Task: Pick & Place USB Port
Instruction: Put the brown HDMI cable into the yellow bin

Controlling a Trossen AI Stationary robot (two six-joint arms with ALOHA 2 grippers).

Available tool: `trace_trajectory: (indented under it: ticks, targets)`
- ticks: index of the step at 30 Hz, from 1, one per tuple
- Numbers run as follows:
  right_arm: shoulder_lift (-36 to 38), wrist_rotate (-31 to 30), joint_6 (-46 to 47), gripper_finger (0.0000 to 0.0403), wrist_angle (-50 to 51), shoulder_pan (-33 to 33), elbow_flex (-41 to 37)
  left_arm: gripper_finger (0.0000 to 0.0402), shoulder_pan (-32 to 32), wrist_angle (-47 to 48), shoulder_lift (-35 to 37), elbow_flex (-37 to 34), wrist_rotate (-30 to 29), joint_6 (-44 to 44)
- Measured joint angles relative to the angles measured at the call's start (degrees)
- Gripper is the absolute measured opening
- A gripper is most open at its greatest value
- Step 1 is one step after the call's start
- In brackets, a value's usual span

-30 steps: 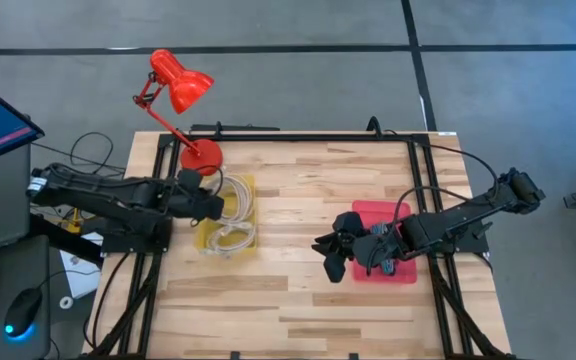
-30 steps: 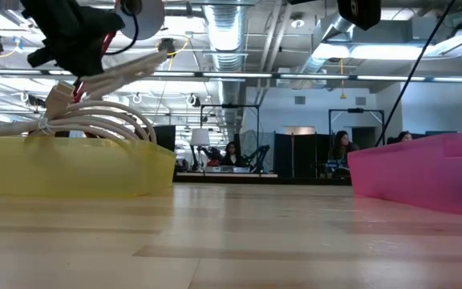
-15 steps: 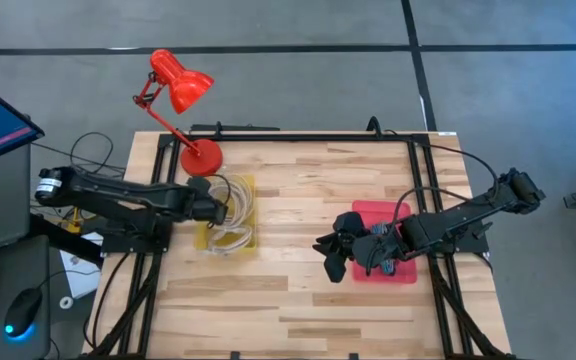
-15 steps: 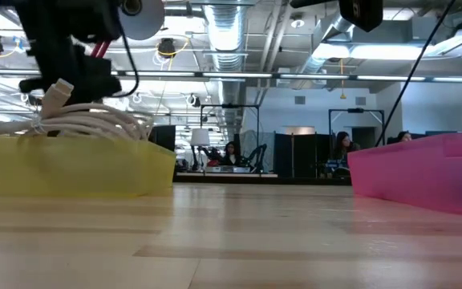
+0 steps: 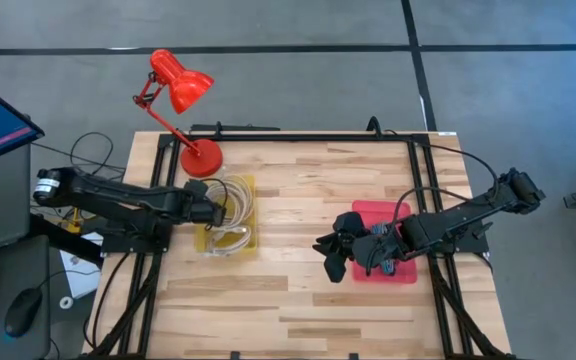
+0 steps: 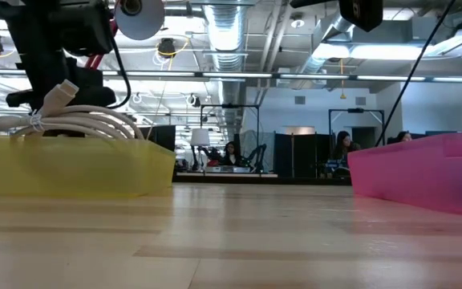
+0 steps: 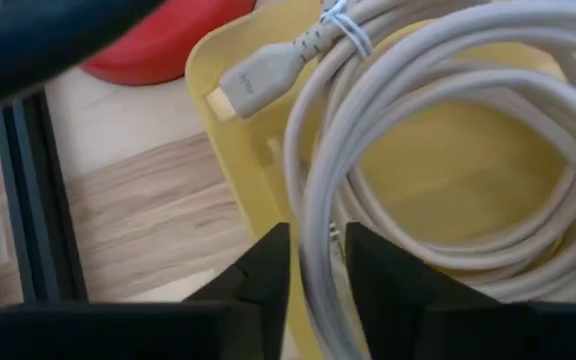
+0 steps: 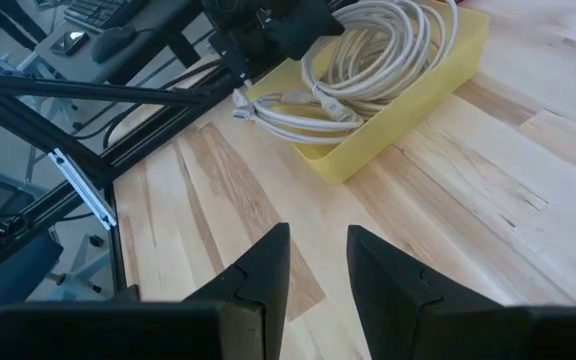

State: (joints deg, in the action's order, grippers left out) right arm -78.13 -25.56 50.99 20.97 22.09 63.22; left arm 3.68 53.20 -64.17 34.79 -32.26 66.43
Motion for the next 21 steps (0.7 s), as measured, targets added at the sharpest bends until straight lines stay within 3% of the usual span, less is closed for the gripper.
trace_trajectory:
  ticks: [9,16,21]
  targets:
    - [0.0,0.0,-0.5,0.0095,-0.6,0.0,0.0,0.0165,0.1,-5.5,4.8,0.0,0.6,-3.2]
    - [0.2,0.0,-3.0,0.0095,-1.0,0.0,0.0,0.0143,2.0,-15.1,12.4,0.0,0.9,-15.1]
    - [0.2,0.0,-5.0,0.0095,-2.4,-0.2,0.0,0.0120,2.2,-16.7,17.7,0.0,1.2,-19.0]
